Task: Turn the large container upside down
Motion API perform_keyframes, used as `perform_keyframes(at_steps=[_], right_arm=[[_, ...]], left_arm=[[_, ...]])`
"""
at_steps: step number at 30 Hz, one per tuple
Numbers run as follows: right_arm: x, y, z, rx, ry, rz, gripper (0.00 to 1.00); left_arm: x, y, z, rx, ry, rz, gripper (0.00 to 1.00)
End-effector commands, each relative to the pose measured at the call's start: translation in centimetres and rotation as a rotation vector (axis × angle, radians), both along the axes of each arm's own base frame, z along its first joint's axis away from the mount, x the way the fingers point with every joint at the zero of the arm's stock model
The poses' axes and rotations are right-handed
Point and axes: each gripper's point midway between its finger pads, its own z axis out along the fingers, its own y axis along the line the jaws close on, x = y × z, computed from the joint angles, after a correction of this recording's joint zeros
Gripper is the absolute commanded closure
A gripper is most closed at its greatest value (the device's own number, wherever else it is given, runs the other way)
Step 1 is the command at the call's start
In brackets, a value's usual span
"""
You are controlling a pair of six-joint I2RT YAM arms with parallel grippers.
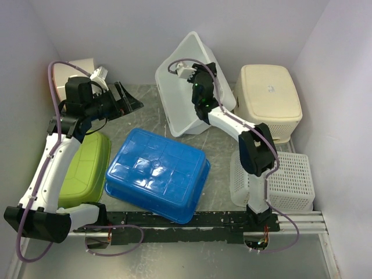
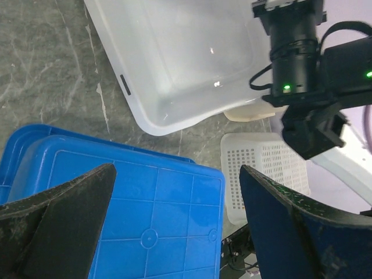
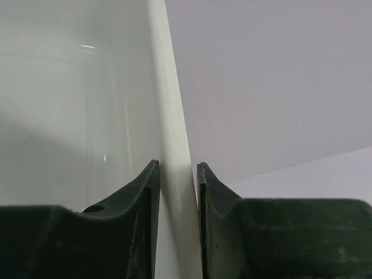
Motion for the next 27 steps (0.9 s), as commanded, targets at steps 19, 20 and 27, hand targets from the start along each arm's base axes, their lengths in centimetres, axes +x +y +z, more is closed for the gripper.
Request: perform_keyframes(at_steps=[19, 20, 27], right_arm=[[-4.1, 2.0, 4.3, 0.752, 0.204, 0.143, 0.00], [-4.6, 2.8, 4.4, 0.811, 0.231, 0.163, 0.00], [-8.3, 10.4, 0.7, 1.165, 0.605, 0.352, 0.00]], left_arm=[[0.2, -0.6, -0.2, -0.001, -0.026, -0.024, 0.01], [0.3, -0.6, -0.2, 0.000, -0.027, -0.021, 0.01], [0.4, 0.8, 0.2, 0.045, -0.044, 0.055, 0.01]])
